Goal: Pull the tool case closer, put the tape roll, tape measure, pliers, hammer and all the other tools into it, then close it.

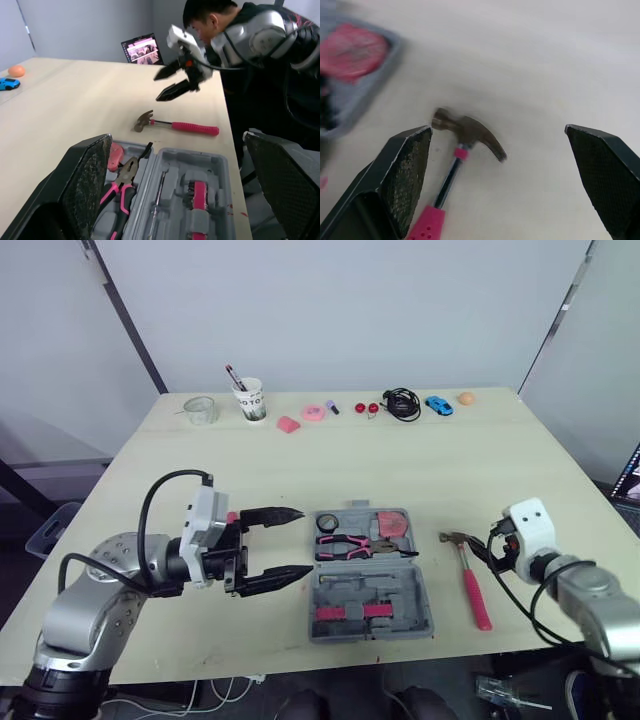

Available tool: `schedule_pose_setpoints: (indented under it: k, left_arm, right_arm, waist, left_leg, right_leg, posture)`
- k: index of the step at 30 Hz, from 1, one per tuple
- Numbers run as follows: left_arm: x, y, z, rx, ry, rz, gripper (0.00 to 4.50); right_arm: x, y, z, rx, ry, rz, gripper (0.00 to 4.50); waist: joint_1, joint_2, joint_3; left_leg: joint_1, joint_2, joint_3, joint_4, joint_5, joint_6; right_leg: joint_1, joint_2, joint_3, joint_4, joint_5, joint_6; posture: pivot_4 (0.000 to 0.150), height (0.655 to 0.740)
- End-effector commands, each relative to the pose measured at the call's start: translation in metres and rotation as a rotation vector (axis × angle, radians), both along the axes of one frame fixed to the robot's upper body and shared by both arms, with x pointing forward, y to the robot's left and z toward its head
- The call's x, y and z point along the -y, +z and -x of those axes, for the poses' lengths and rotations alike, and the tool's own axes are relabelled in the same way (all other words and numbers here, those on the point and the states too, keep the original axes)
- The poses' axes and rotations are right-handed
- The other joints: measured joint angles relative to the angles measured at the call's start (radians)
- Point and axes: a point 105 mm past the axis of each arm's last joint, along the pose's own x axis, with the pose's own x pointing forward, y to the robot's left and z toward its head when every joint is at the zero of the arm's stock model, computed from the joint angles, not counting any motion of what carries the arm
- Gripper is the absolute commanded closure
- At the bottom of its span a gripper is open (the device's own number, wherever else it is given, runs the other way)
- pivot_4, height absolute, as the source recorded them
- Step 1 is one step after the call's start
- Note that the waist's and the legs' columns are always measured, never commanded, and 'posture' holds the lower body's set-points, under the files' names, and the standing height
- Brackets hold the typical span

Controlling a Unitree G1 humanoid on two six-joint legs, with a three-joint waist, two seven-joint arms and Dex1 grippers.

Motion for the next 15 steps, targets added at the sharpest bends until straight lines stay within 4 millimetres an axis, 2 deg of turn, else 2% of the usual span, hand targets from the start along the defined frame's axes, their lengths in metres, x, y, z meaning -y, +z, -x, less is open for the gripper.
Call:
schedule_pose_setpoints:
  k: [1, 8, 15]
  left_arm:
    - [0.0006, 0.0080, 0.0011, 0.051, -0.007, 0.008, 0.00]
    - [0.0003, 0.0090, 0.0049, 0.057, -0.001, 0.012, 0.00]
    - [0.0030, 0.0049, 0.0086, 0.051, 0.020, 0.015, 0.00]
  right_arm:
    - [-0.0194, 0.0096, 0.0015, 0.003, 0.349, 0.125, 0.02]
    - [-0.0173, 0.0096, -0.0005, -0.058, 0.734, 0.386, 0.02]
    - [-0.0133, 0.0025, -0.0081, -0.126, 1.112, 0.736, 0.02]
  waist:
    - [0.001, -0.001, 0.000]
    - [0.003, -0.003, 0.002]
    - [0.002, -0.003, 0.004]
  left_leg:
    - [0.000, 0.000, 0.000, 0.000, 0.000, 0.000]
    - [-0.001, 0.000, 0.001, 0.001, 0.000, 0.000]
    - [0.000, 0.001, 0.001, 0.000, 0.000, 0.000]
  right_leg:
    - [0.000, 0.000, -0.001, 0.000, 0.000, 0.000]
    - [0.000, 0.000, -0.001, -0.001, 0.000, 0.000]
    - [0.000, 0.000, -0.001, 0.000, 0.000, 0.000]
  posture:
    - [0.150, 0.7400]
    - [0.150, 0.7400]
    - [0.150, 0.7400]
